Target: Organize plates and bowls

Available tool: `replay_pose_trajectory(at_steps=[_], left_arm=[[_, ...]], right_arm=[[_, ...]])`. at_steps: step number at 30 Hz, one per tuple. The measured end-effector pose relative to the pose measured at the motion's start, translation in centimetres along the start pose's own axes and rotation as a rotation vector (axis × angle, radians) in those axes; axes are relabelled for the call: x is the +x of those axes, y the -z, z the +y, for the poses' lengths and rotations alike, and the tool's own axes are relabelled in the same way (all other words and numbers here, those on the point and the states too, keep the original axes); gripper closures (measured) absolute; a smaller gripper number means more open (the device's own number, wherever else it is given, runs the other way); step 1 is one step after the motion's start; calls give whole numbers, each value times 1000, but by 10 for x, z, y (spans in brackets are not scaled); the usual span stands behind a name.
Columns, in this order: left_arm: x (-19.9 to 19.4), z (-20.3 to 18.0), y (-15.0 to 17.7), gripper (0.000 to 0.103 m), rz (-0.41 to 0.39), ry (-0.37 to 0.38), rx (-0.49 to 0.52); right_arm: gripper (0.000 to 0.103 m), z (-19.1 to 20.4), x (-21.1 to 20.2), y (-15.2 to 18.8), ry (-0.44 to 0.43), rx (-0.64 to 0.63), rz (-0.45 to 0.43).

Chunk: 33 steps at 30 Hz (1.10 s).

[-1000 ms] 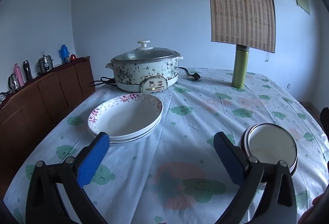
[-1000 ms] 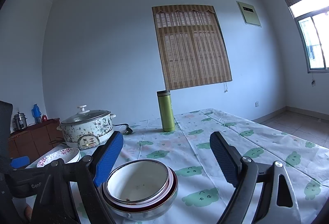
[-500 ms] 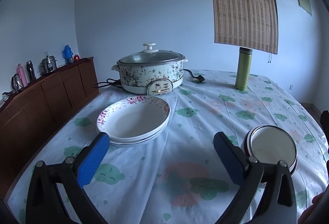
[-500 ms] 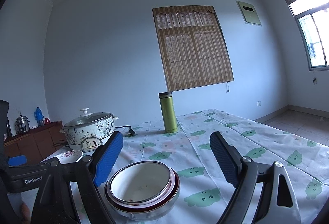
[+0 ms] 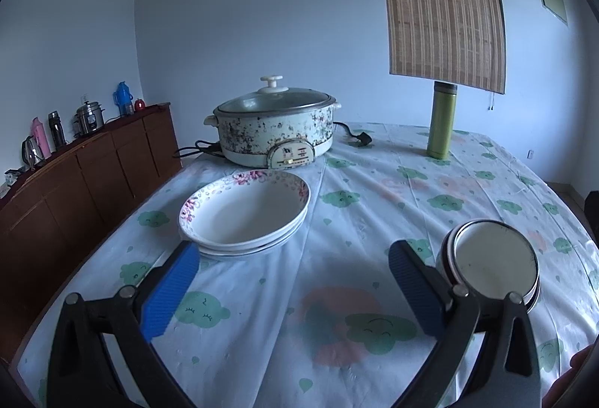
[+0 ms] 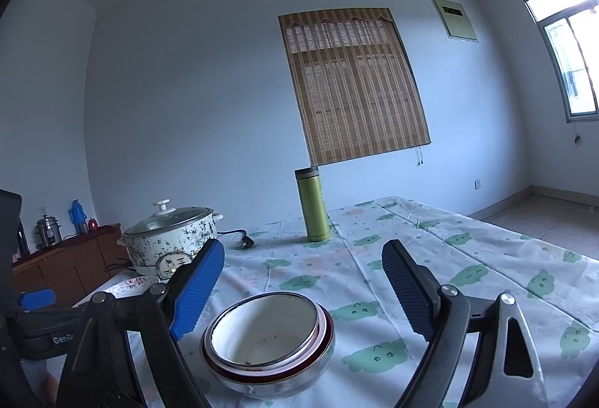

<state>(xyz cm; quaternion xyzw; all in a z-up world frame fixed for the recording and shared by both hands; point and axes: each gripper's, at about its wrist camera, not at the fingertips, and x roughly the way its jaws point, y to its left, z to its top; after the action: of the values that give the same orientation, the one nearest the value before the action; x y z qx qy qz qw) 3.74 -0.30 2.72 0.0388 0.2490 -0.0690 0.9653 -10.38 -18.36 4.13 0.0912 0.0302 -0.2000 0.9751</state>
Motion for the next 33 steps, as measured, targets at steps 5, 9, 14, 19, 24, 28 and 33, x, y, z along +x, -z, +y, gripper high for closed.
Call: replay_pose_trajectory(at_steps=[5,9,14,19,24,28,33], left_arm=[[2,0,7,0,14,5,2],[6,-1,9,0,24,-1,11],[6,-1,9,0,22,0,7],[5,-1,8,0,15,2,5],[6,-2,9,0,20,4,9],[6,-2,9,0,24,7,8],[8,-17,6,0,38,63,63]], right_arm=[[15,5,-4,0,-19,-13,-2],[15,8,-1,3,-21,-23,13],[15,7,2,4,-17,-19,24],[15,9,0,4,-21,-33,7],[15,8,-1,4,-18,-29,6],[15,6,1,4,-15,-20,16],[15,-13,26,1,-43,64,154]])
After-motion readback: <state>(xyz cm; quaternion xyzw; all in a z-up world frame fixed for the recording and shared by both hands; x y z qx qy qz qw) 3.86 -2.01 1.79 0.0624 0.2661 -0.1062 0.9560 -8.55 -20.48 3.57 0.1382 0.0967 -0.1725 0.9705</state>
